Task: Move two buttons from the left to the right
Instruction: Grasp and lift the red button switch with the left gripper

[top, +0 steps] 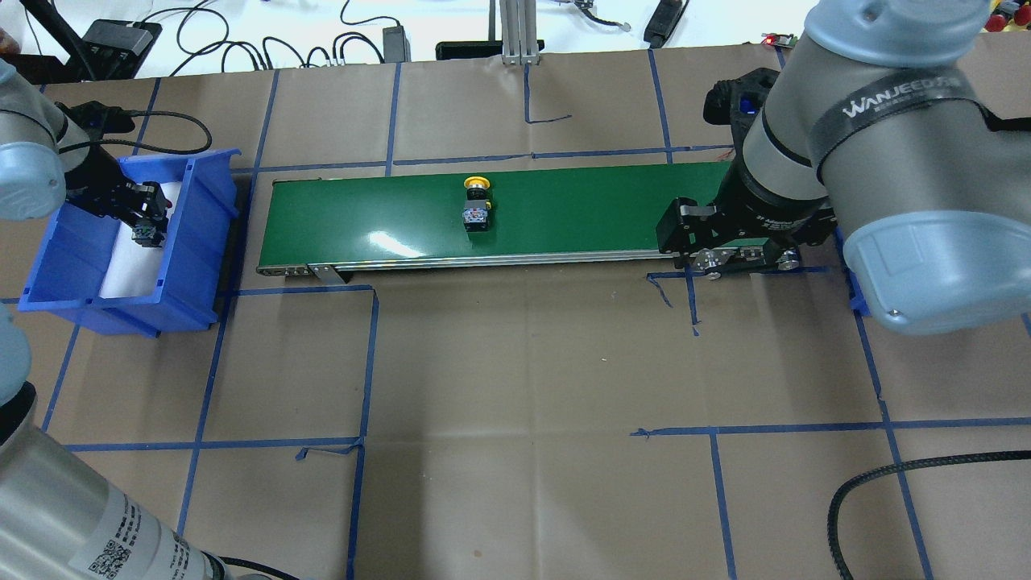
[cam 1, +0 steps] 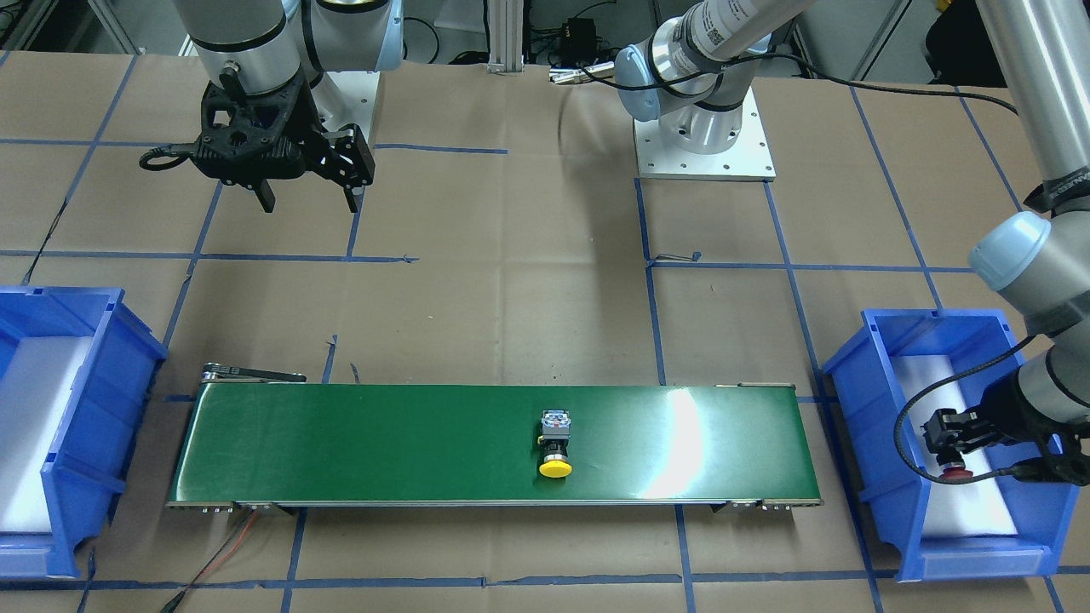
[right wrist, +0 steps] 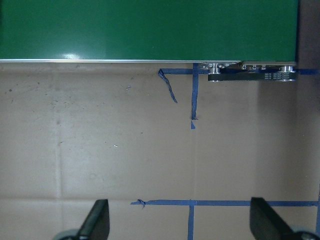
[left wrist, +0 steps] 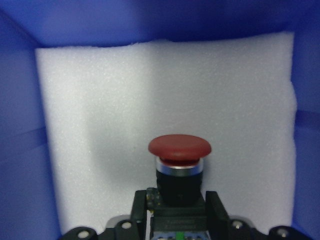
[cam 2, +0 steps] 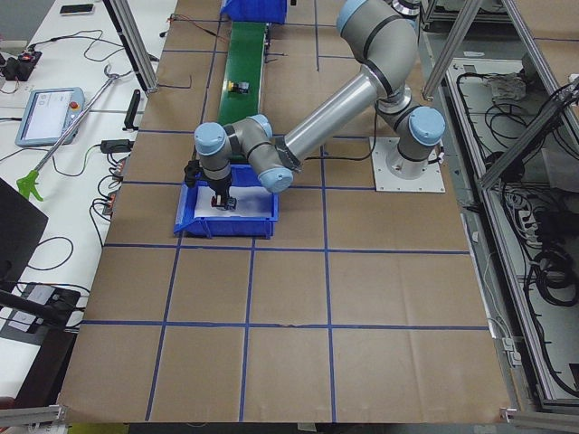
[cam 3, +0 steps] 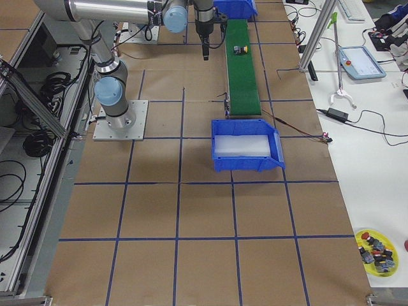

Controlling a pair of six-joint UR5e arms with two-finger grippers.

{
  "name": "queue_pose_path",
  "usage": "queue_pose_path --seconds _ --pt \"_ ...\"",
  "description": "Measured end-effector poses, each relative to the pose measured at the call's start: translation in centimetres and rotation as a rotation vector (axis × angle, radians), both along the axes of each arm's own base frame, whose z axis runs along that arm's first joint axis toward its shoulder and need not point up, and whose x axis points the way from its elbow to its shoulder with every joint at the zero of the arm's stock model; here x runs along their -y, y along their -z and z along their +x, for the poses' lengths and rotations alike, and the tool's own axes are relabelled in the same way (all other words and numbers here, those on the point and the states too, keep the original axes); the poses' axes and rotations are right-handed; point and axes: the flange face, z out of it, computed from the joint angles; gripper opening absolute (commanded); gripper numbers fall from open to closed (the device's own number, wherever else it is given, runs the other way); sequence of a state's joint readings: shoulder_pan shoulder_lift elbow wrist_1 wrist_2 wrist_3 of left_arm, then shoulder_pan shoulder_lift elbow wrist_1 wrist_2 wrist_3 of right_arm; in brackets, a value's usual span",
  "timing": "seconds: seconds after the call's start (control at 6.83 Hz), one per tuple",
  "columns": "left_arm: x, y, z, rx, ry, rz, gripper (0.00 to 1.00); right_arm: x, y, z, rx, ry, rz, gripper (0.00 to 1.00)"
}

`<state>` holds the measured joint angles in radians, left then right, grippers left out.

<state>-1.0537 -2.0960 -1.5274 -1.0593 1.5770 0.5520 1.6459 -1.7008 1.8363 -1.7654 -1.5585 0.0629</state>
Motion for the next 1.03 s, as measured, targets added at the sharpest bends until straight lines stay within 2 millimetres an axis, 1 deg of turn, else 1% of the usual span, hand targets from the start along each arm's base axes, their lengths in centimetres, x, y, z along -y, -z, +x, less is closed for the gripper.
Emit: queue_pose_path --seconds 0.15,0.44,0.59,0.73,0.88,1.03 --pt "-0.4 -2.8 -0.1 0.005 -0.001 -0.002 0.05 0.2 0.3 0.0 -0.001 0.0 0.007 1.0" --pt "-1.4 -8.4 -0.6 0.013 -0.001 0.003 0.06 1.7 2.1 0.1 -0.004 0.0 0.043 1.0" --pt "-1.6 -10.6 -0.7 0.012 0.0 0.01 0.06 2.5 2.3 0.2 -0.005 0.0 0.045 1.0" --pt "-1.6 -12.1 -1.0 0.008 -0.005 0.018 0.06 3.3 2.8 0.2 -0.005 -0.001 0.052 1.0" --pt "-1.4 -12.8 -1.6 0.001 -0.021 0.023 0.06 4.0 3.7 0.3 -0.005 0.0 0.07 1.0" --pt "-1.1 -13.4 -3.2 -0.005 -0.041 0.021 0.06 4.4 4.3 0.3 -0.006 0.002 0.084 1.0"
